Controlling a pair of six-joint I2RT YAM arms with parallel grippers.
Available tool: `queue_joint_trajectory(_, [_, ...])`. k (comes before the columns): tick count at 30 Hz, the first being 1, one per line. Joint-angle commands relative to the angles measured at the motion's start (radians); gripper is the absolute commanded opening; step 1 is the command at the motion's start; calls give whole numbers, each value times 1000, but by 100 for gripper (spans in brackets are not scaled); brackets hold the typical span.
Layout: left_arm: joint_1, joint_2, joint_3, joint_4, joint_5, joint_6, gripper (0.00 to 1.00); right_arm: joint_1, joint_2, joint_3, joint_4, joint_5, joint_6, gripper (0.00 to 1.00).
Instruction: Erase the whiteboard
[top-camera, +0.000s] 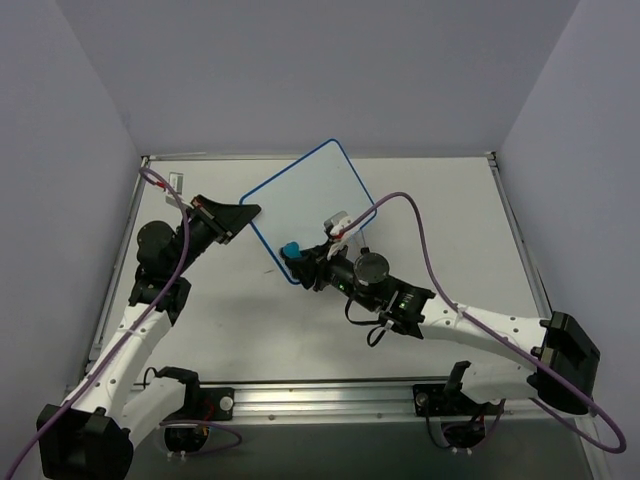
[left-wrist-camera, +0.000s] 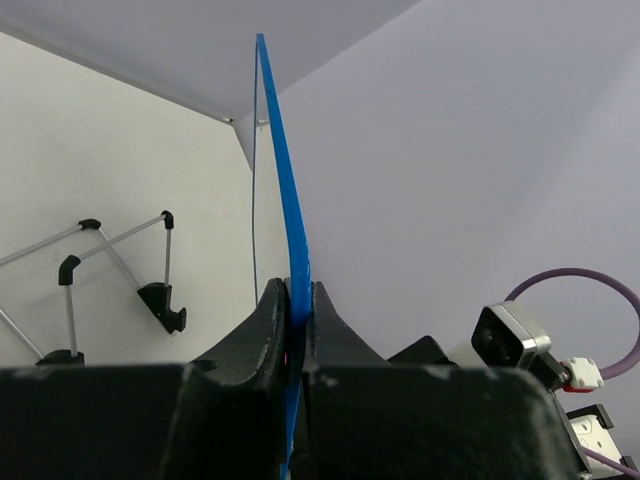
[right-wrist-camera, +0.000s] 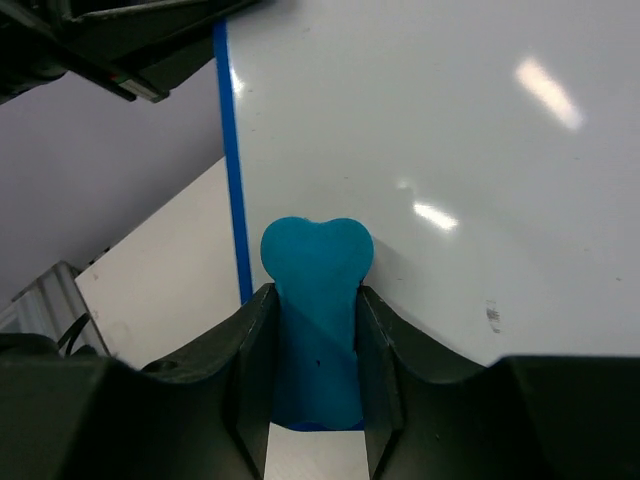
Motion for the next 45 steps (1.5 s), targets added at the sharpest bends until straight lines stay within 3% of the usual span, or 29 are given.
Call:
queue_joint_trajectory(1, [-10, -34, 55, 312, 87, -202, 2, -40, 30, -24, -89, 160, -7, 12])
queue_joint_trajectory(11, [-5, -14, 66, 380, 191, -238, 2, -390, 64, 14, -81, -113, -20, 12])
queue_joint_trajectory(25, [-4, -7, 93, 365, 323, -210, 2, -623, 294, 347, -191, -397, -93, 12])
queue_joint_trajectory(38, [1, -7, 106, 319, 345, -132, 2, -648, 391, 560, -386, -503, -127, 12])
queue_joint_trajectory(45, [-1, 10, 122, 320, 366, -109, 2, -535, 388, 603, -466, -498, -182, 12])
